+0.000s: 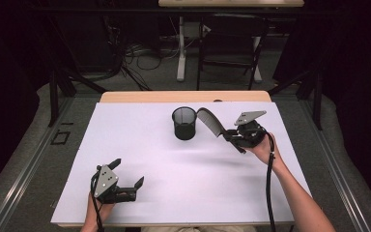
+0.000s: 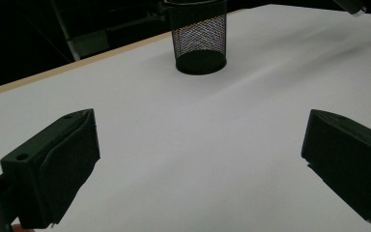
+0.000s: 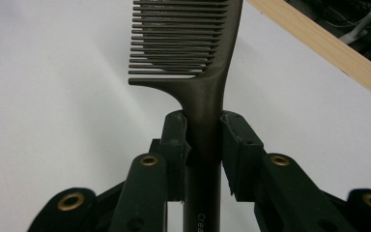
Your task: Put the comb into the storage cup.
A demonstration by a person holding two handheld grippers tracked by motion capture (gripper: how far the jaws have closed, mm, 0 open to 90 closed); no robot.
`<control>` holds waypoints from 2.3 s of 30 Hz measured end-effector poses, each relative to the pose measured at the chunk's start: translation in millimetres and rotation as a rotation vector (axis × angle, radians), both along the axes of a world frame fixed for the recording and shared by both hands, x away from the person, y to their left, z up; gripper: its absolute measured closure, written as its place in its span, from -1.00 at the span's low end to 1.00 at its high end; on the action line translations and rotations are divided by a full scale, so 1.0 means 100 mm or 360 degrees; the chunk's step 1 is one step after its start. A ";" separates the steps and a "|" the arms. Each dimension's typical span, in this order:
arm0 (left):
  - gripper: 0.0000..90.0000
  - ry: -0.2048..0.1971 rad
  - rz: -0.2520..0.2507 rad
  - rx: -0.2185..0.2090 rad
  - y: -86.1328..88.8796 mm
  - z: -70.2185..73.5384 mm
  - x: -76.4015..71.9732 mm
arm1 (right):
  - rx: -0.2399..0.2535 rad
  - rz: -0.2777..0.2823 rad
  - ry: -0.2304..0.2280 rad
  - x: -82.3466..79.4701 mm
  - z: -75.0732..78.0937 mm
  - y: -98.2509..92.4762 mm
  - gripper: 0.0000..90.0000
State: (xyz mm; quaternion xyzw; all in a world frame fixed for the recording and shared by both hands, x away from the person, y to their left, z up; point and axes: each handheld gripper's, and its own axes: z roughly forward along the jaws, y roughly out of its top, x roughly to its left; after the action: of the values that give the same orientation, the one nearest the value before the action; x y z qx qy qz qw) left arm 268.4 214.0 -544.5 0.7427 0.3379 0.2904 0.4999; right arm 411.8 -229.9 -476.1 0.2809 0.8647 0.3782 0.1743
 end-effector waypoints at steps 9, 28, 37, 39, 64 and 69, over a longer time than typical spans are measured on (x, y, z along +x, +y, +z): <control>-1.00 0.0002 0.0004 -0.0010 0.01 0.00 0.01 | 0.0066 -0.0038 -0.0063 0.00 0.02 0.01 0.62; -1.00 0.0002 0.0006 -0.0004 0.00 0.00 0.01 | 0.0157 -0.0072 -0.0152 -0.01 0.04 0.05 0.62; -1.00 0.0006 0.0007 -0.0004 0.00 0.00 0.02 | 0.0190 -0.0083 -0.0188 -0.01 0.07 0.07 0.62; -1.00 0.0005 0.0006 -0.0004 0.00 0.00 0.02 | 0.0201 -0.0087 -0.0192 -0.01 0.08 0.07 0.62; -1.00 0.0001 0.0017 -0.0003 0.00 0.00 0.01 | 0.0268 -0.0104 -0.0233 0.01 0.13 0.14 0.62; -1.00 0.0000 0.0017 -0.0003 0.00 0.00 0.01 | 0.0276 -0.0103 -0.0242 0.02 0.15 0.15 0.62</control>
State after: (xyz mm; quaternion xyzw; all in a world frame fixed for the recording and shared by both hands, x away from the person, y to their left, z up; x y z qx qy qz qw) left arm 269.4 213.9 -544.4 0.7406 0.3421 0.2926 0.4989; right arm 414.0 -214.4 -460.7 0.2934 0.8034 0.4660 0.2264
